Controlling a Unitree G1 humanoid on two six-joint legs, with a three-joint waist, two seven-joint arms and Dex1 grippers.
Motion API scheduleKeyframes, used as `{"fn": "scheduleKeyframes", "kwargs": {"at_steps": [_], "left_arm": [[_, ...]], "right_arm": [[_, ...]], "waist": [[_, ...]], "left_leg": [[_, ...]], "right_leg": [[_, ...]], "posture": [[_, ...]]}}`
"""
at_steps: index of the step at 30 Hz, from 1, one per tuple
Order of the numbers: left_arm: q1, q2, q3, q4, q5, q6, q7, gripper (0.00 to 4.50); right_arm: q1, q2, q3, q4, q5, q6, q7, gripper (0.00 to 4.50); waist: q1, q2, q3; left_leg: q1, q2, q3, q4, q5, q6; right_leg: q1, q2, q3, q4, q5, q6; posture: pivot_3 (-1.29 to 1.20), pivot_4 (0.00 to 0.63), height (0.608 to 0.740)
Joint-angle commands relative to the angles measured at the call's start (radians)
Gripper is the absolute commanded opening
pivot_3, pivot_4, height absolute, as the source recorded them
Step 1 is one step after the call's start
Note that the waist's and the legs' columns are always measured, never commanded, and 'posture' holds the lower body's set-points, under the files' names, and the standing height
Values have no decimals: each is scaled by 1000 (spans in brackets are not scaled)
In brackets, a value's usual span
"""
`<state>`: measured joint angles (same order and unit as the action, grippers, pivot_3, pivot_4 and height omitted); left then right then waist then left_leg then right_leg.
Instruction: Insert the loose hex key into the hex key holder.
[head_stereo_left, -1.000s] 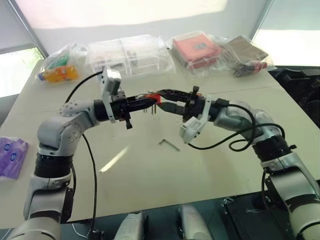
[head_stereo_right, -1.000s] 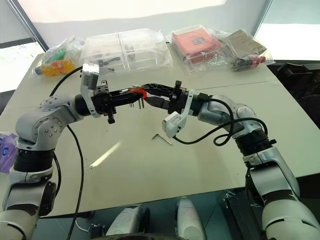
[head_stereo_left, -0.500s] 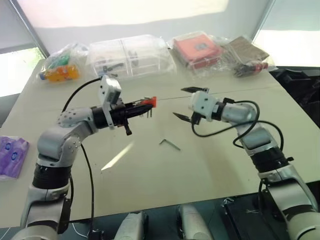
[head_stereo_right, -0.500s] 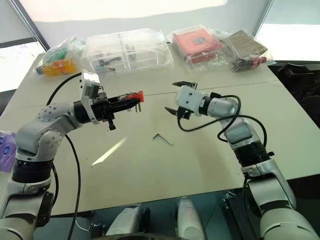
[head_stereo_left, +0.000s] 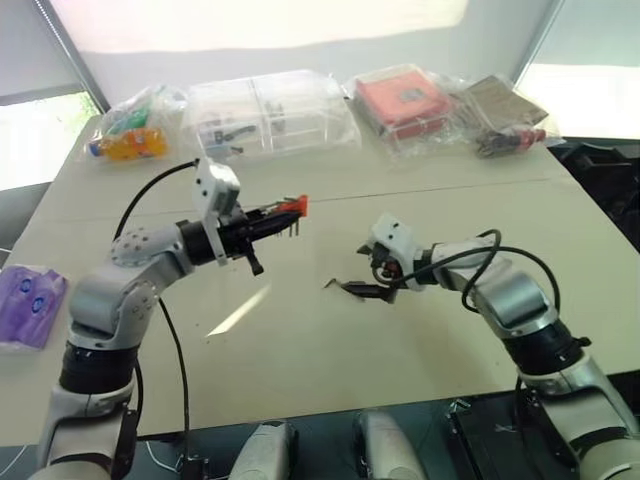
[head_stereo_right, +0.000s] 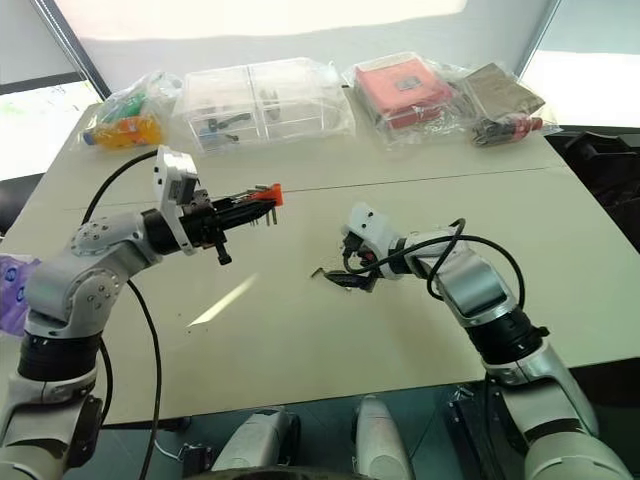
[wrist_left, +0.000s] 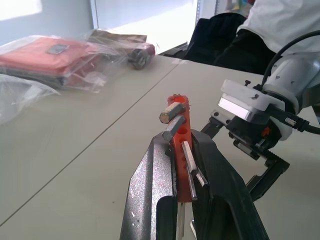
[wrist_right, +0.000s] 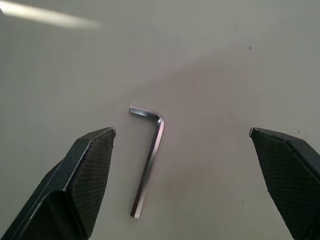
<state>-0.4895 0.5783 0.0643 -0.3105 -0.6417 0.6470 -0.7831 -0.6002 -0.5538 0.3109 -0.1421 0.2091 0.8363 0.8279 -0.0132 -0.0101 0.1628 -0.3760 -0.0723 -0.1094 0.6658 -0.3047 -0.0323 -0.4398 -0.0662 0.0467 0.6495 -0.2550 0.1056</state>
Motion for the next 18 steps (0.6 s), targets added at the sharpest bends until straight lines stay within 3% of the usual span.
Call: {"fn": "scheduleKeyframes", "kwargs": {"at_steps": [1, 12, 15, 18], "left_arm": [[-5, 21, 44, -42, -15, -2, 9, 0], [-5, 39, 60, -74, -28, 18, 41, 0], [2, 45, 63, -83, -30, 22, 48, 0], [6, 51, 68, -92, -36, 26, 53, 0]], "right_arm": [[3, 27, 2, 31, -30, -20, -48, 4460], [35, 37, 107, 104, -172, -190, -79, 4460], [41, 41, 117, 102, -190, -207, -77, 3196], [44, 45, 115, 97, -188, -183, -72, 1616]], "waist": [[1, 0, 0], [-5, 0, 0], [-4, 0, 0], [-4, 0, -1]], "left_leg": [[0, 0, 0, 0, 0, 0], [1, 0, 0, 0, 0, 0], [1, 0, 0, 0, 0, 0], [1, 0, 0, 0, 0, 0]], "right_leg": [[0, 0, 0, 0, 0, 0], [0, 1, 0, 0, 0, 0], [1, 2, 0, 0, 0, 0], [1, 2, 0, 0, 0, 0]], "posture": [[0, 150, 740], [0, 150, 740], [0, 150, 740], [0, 150, 740]]}}
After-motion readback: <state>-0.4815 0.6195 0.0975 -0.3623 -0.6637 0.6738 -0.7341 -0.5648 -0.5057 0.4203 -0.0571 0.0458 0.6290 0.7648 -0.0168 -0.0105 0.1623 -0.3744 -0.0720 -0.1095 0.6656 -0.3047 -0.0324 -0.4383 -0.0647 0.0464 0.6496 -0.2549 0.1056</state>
